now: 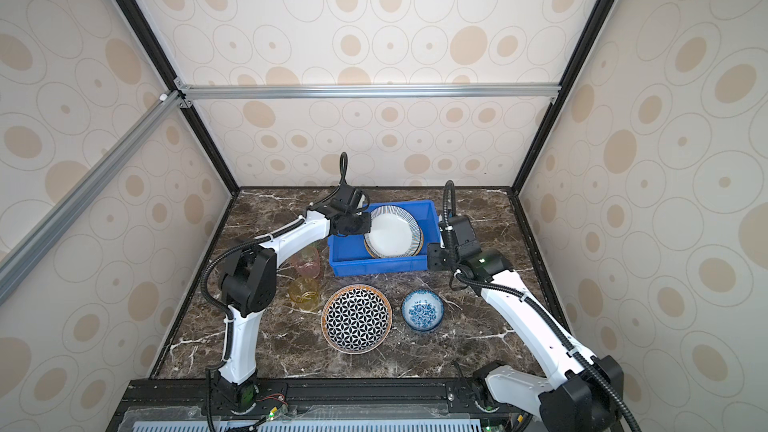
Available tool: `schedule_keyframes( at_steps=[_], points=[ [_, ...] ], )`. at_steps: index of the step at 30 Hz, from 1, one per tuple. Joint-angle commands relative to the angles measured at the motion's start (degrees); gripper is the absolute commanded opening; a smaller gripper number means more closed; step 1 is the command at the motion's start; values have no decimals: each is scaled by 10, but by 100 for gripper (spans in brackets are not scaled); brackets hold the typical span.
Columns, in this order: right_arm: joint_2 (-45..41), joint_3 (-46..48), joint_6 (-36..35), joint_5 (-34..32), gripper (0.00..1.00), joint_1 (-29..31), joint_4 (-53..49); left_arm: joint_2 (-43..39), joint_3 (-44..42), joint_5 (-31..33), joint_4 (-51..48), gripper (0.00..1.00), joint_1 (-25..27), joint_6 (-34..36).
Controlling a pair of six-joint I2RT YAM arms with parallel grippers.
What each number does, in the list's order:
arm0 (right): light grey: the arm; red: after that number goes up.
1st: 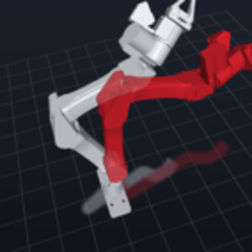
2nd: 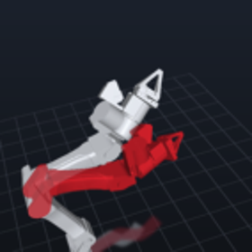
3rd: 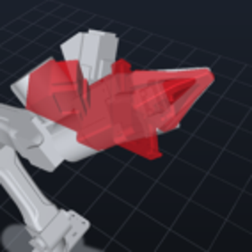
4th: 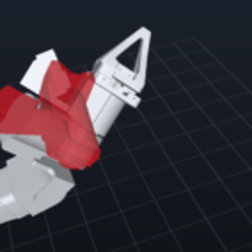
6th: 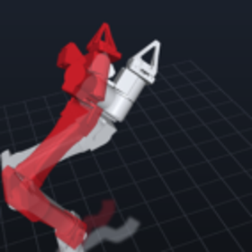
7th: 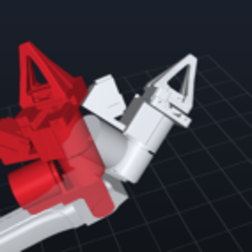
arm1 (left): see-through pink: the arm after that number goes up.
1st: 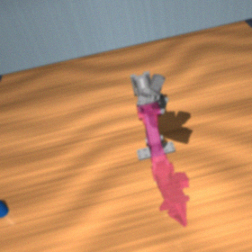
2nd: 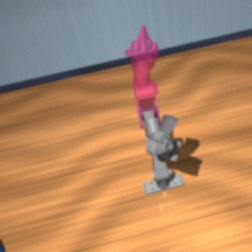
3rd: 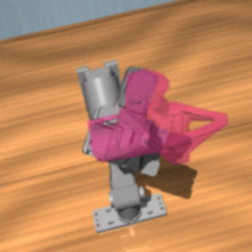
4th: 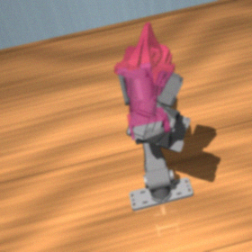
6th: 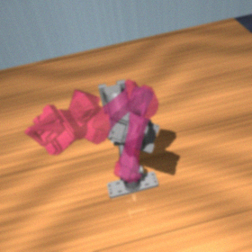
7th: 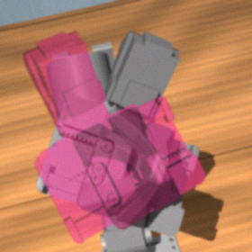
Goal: Place the mixed dishes into the plastic bin
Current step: 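Lower the striped plate into the bin against the dotted plate with the left gripper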
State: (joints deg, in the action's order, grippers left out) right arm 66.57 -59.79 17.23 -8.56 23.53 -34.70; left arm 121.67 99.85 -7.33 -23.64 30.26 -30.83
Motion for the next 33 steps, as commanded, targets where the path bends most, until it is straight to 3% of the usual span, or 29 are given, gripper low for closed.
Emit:
schedule_keyframes(
  at_steps=[1,33],
  points=[
    [5,-7,0,7,60,-4,2,3,14,-13,33,0,-2,-14],
    [-39,6,12,28,60,-5,-21,24,-15,-4,9,1,-2,-36]
  ],
)
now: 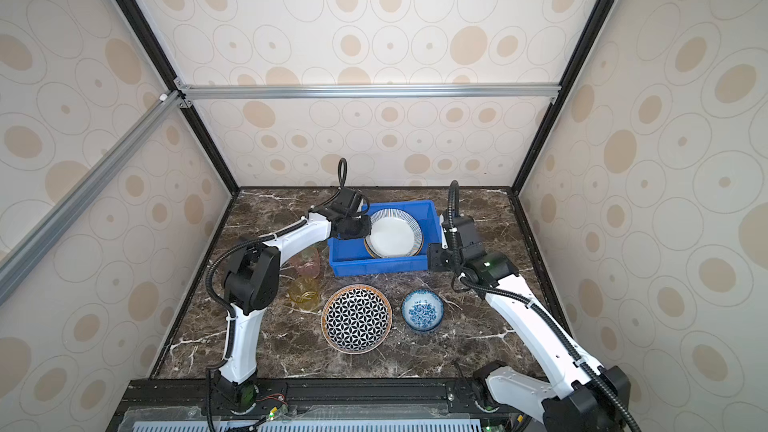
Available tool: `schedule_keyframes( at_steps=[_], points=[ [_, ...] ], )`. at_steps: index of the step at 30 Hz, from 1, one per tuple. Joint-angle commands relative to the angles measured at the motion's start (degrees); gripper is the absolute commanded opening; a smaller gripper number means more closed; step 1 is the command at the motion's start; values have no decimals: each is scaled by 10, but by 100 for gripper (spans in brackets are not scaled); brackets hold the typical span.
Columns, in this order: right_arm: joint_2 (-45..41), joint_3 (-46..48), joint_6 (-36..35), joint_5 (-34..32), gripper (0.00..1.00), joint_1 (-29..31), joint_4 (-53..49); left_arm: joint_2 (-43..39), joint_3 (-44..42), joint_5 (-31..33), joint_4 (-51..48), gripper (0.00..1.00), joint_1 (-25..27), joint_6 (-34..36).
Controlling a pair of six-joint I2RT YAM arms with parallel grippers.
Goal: Place the mixed dishes into the plastic bin
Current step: 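Lower the striped plate into the bin against the dotted plate with the left gripper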
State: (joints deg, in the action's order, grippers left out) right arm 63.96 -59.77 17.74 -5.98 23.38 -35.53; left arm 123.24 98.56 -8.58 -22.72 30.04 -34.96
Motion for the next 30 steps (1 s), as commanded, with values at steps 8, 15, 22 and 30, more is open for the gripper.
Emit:
schedule_keyframes(
  at_steps=[8,15,22,30],
  points=[
    [-24,12,10,-2,60,-3,-20,12,-5,28,-15,2,0,8],
    [-27,18,15,-2,60,-3,-23,20,-13,27,-14,3,0,4],
    [-24,18,19,3,60,-3,-21,28,-18,20,-11,3,0,-1],
    [-22,20,21,5,60,-3,-20,31,-33,17,-5,7,0,-6]
  ],
)
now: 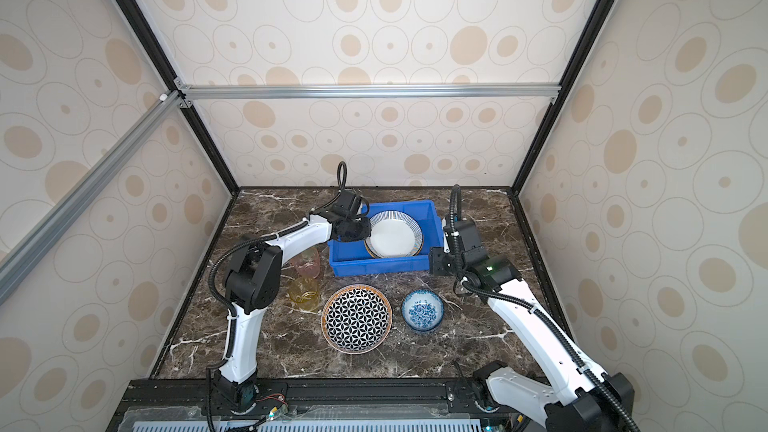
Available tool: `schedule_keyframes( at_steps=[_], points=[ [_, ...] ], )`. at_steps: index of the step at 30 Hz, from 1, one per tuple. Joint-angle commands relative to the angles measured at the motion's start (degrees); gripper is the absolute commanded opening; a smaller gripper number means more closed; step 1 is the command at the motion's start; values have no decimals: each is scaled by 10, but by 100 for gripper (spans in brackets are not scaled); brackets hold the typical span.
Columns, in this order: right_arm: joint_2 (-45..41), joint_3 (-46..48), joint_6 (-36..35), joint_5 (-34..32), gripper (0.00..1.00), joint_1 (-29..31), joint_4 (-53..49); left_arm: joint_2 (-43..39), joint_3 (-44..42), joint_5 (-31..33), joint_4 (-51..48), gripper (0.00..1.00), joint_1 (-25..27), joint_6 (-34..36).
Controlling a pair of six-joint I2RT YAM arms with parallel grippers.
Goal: Place the mixed dishes into the plastic bin
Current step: 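Lower the striped plate into the bin against the dotted plate with the left gripper, then settle the striped plate flat onto the dotted plate with the left gripper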
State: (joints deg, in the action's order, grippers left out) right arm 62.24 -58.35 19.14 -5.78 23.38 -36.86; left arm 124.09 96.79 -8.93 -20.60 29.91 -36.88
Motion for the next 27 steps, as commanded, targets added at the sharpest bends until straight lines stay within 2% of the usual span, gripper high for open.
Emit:
schedule_keyframes(
  at_steps=[1,27],
  points=[
    [-5,6,7,4,59,-3,-6,23,-17,19,-24,7,1,12],
    [-5,8,15,15,59,-3,-2,23,-62,5,-7,13,-1,1]
  ],
)
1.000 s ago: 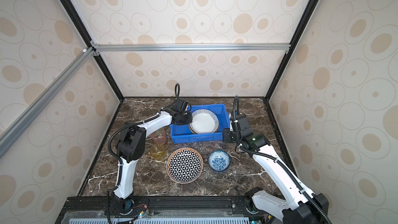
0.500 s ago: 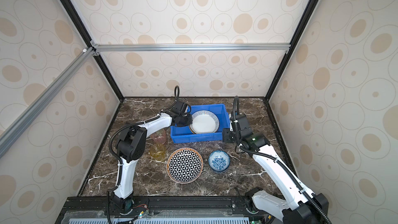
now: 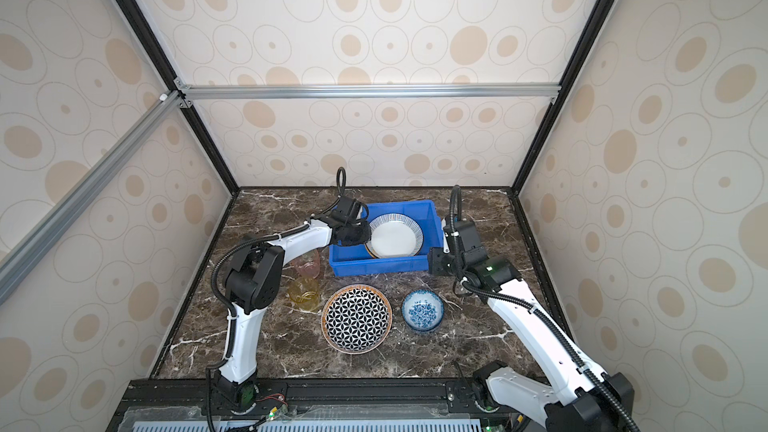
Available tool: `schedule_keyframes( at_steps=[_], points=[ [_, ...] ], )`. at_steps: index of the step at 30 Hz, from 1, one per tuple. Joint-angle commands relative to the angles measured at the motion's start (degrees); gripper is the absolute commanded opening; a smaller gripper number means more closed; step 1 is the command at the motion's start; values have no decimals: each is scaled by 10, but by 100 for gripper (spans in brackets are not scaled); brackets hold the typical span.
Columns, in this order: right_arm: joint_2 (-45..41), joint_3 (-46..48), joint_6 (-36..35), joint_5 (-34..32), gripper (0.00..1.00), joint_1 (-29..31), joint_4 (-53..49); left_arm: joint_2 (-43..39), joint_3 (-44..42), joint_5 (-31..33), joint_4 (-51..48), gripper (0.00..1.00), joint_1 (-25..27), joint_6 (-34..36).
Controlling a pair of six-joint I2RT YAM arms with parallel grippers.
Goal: Place the mixed dishes into the plastic bin
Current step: 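Settle the striped plate flat onto the dotted plate with the left gripper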
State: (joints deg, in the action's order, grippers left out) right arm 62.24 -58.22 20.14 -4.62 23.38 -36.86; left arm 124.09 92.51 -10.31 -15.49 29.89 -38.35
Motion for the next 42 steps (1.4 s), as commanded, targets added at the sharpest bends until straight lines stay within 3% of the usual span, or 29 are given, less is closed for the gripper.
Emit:
schedule_keyframes(
  at_steps=[1,42],
  points=[
    [-5,7,5,3,59,-3,-2,23,-20,19,-58,13,-1,15],
    [-14,21,14,31,59,-3,-7,-4,56,47,-134,24,0,49]
  ],
)
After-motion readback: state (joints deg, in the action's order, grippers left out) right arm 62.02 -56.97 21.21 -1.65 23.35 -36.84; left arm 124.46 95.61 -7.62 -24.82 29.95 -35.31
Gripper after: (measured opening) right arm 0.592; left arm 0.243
